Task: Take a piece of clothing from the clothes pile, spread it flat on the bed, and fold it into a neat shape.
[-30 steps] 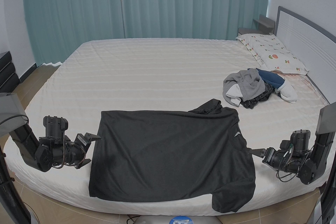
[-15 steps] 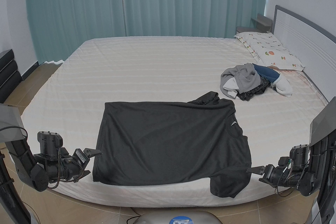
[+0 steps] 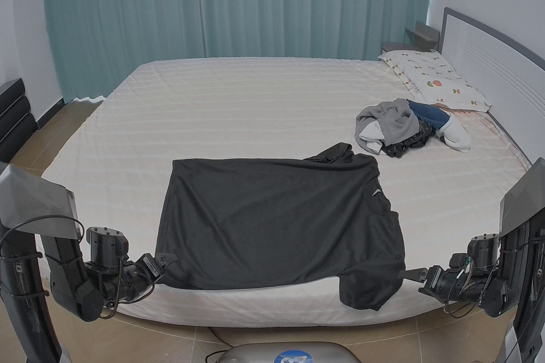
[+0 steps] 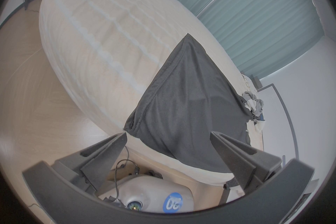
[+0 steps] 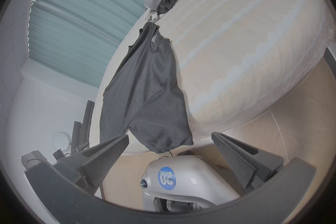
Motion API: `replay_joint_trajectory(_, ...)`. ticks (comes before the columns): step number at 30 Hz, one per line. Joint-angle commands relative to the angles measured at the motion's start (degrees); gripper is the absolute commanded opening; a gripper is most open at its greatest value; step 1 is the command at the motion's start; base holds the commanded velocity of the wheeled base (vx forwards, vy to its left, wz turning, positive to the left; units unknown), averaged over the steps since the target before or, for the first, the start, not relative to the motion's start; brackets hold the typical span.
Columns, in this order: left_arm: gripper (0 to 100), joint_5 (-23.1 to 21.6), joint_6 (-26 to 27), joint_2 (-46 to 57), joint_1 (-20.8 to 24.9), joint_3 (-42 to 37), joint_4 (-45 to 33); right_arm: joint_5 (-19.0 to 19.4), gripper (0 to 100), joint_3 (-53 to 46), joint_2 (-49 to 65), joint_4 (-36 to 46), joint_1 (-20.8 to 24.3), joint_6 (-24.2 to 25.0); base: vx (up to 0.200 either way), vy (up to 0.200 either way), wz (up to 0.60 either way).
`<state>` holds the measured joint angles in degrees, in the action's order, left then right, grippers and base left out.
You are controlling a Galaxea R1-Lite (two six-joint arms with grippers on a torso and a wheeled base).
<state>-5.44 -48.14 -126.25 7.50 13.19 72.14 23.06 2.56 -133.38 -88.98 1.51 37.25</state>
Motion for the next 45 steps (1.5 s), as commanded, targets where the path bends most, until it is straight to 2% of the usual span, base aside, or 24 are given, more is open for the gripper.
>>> replay_joint_trajectory(1,100,3.0,1.4,-6.7,1.8,0.3,3.3,-0.1,100,0.8,-0.5,-0.6,0.1,0.0,0.000,0.000,0.00)
replay_joint_trajectory(6,100,6.5,6.2,-10.2,2.7,-0.2,4.9,-0.2,100,0.8,-0.6,-0.6,0.0,0.0,0.000,0.000,0.00)
replay_joint_trajectory(12,100,7.7,6.0,-10.9,3.1,0.5,5.6,-0.2,100,0.8,-0.6,-0.6,0.0,0.0,0.000,0.000,0.00)
replay_joint_trajectory(22,100,8.5,4.4,-12.5,2.7,6.1,5.6,-0.3,100,1.6,-0.5,-0.6,0.1,0.0,0.000,0.000,0.00)
replay_joint_trajectory(23,0,8.6,4.5,-12.7,2.7,6.2,5.6,-0.3,100,1.6,-0.5,-0.6,0.1,0.0,0.000,0.000,0.00)
replay_joint_trajectory(30,0,13.6,3.9,-12.5,2.3,4.0,5.6,-0.3,100,2.0,-0.9,-0.5,0.8,-0.2,0.000,0.000,0.00)
replay_joint_trajectory(38,0,13.9,0.5,-12.6,1.7,2.9,11.1,-0.8,100,6.1,-3.3,-0.6,2.5,-0.5,0.000,0.000,0.00)
replay_joint_trajectory(45,0,13.4,-1.5,-12.6,1.1,3.0,11.1,-5.2,100,10.9,-6.3,-0.6,4.7,-0.3,0.000,0.000,0.00)
